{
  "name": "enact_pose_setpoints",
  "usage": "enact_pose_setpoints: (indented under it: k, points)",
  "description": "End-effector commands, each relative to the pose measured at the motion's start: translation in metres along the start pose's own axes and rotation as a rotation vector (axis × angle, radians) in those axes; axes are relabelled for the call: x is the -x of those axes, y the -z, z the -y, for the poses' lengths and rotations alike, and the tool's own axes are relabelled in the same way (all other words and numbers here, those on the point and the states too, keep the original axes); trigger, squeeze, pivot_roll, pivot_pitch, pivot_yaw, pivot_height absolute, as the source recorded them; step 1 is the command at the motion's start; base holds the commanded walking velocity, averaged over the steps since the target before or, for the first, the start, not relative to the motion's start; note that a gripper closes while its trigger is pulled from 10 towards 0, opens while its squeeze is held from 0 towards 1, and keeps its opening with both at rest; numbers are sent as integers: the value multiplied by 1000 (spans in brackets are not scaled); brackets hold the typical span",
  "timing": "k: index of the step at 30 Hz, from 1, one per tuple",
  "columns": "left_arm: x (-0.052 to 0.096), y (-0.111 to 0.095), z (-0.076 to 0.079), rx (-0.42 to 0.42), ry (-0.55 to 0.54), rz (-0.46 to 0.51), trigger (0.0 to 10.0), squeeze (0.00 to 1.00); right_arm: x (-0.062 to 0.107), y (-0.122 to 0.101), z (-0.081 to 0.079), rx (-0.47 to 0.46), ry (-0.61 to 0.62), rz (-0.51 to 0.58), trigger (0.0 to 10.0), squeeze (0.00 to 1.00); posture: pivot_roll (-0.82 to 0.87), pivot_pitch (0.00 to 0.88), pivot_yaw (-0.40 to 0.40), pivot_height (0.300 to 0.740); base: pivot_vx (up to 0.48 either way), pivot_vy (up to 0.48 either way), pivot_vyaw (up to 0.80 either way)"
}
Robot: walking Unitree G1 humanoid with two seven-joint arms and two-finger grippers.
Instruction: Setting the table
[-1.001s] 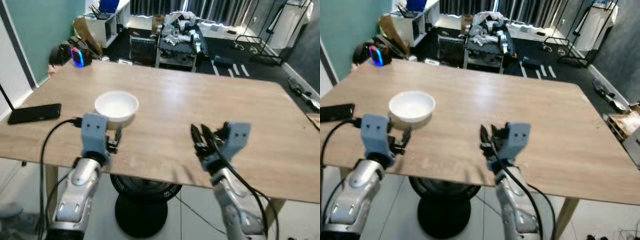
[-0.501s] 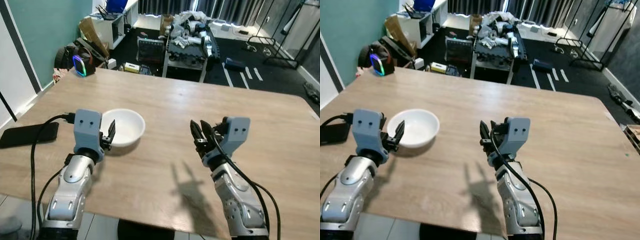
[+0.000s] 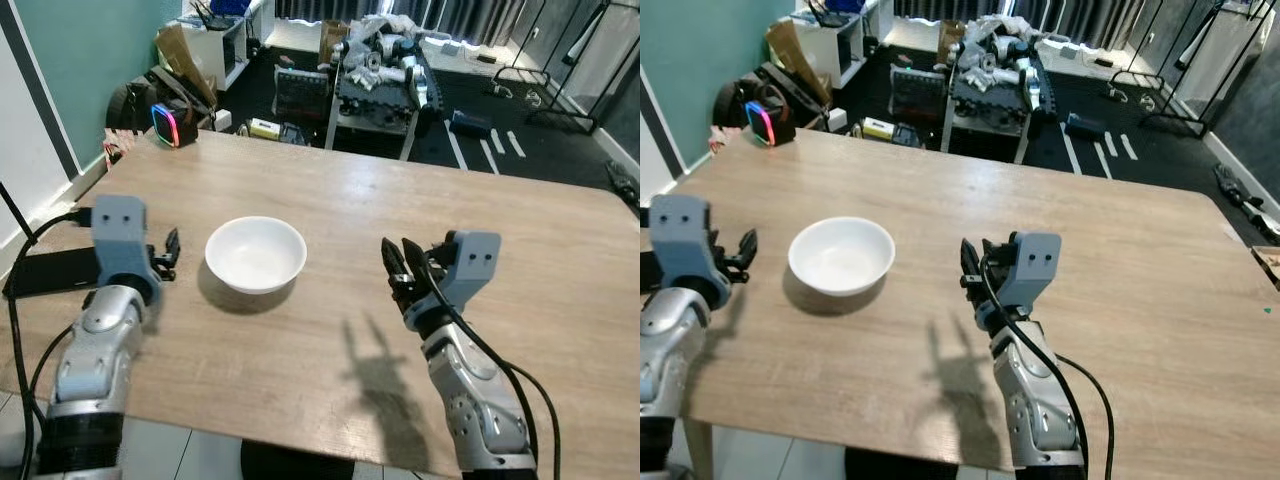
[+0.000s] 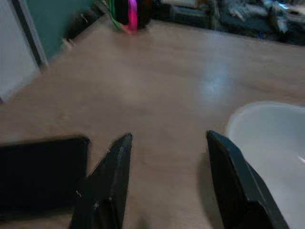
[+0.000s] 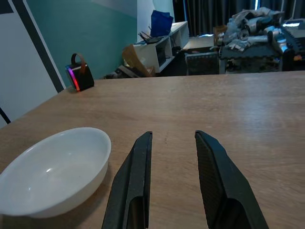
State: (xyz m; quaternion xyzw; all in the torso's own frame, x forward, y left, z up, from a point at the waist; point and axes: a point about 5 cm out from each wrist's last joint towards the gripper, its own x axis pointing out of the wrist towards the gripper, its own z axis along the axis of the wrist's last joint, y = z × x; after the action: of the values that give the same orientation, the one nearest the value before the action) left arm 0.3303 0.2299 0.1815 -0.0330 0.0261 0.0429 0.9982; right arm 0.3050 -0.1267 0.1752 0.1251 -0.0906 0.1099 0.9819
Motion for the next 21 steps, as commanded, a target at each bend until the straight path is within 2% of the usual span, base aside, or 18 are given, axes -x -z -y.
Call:
enact_pose_setpoints:
  k: [1, 5, 12, 21]
  points:
    - [-4, 7, -1, 40, 11, -59, 10000, 0, 2, -1, 3, 6, 16, -1, 10000, 0, -39, 0, -5, 740, 0, 0, 0]
    - [-15, 6, -3, 67, 9, -74, 10000, 0, 3, -3, 4, 12, 15, -3, 10000, 0, -41, 0, -13, 740, 0, 0, 0]
    - [-27, -5, 4, 95, 65, -63, 10000, 0, 7, -3, 5, 25, 18, -10, 10000, 0, -60, 0, 2, 740, 0, 0, 0]
    - [-40, 10, 21, 126, 144, -151, 10000, 0, 22, -8, 16, 67, 61, -17, 10000, 0, -122, 23, 20, 740, 0, 0, 0]
